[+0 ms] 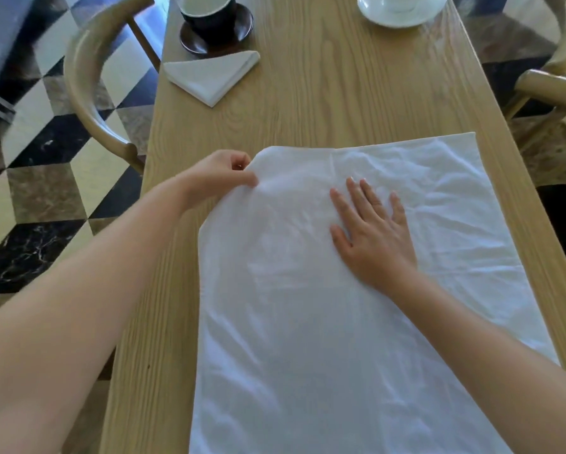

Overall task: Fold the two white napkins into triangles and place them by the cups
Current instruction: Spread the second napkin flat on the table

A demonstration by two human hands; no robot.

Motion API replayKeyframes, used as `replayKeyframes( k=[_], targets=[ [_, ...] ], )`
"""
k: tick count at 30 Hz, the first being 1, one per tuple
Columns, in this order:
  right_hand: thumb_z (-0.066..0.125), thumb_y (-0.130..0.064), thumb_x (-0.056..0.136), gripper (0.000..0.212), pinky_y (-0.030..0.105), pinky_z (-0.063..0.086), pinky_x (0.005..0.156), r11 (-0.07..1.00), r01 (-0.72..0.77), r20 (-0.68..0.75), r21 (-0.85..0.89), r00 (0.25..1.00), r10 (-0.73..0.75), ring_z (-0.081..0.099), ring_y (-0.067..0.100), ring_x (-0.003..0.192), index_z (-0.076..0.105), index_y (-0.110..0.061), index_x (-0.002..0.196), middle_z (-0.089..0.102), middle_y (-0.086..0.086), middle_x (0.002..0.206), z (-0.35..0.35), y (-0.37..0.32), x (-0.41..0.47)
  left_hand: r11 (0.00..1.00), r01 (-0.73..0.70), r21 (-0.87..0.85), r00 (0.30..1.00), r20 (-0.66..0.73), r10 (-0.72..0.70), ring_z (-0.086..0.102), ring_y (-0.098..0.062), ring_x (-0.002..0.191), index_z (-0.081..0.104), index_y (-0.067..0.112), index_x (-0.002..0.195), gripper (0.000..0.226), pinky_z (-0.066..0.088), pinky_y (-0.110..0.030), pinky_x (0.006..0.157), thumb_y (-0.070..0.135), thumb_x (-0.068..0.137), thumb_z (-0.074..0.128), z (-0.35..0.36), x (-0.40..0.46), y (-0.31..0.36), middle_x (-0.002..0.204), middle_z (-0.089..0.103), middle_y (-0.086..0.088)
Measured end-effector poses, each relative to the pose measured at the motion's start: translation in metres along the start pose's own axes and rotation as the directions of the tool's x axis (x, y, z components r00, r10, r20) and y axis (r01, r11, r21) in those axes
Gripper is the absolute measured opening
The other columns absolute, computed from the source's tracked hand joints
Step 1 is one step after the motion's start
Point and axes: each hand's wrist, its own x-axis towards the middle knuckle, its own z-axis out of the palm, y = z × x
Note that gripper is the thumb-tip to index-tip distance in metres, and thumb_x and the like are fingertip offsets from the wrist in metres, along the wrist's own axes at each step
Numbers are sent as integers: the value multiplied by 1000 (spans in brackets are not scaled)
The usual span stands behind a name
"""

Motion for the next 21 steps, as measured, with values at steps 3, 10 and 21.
replayKeyframes(
  k=[3, 10, 21],
  targets=[
    [23, -46, 94, 58, 44, -5, 115, 1000, 1, -6, -2, 1000, -1, 1, 13, 145, 15, -29, 149, 7, -1, 158, 1, 0, 0, 994, 0, 107, 992, -126, 13, 49, -13, 75, 59, 14, 86, 6, 38, -21, 64, 8, 84, 59, -10, 3, -7, 82, 54, -3],
    [25, -46, 94, 58, 44, -3, 115, 1000, -4, -16, 4, 1000, 4, 3, 13, 145, 17, -29, 148, 9, -1, 158, 3, 0, 0, 929, 44, 368, 500, -813, 298, 47, -24, 122, 46, 9, 131, 42, 33, -35, 98, 22, 92, 38, 26, -9, -11, 132, 50, -11],
    [27, -48, 94, 58, 41, 0, 115, 1000, 23, 17, 3, 1000, -23, 2, 11, 145, 14, -32, 148, 6, -4, 158, -5, 47, 19, 746, 80, 662, 908, -357, 219, -4, -10, 145, 3, 34, 149, 60, -10, -49, 112, 50, 95, 22, 83, 11, -51, 159, -3, 8]
  ],
)
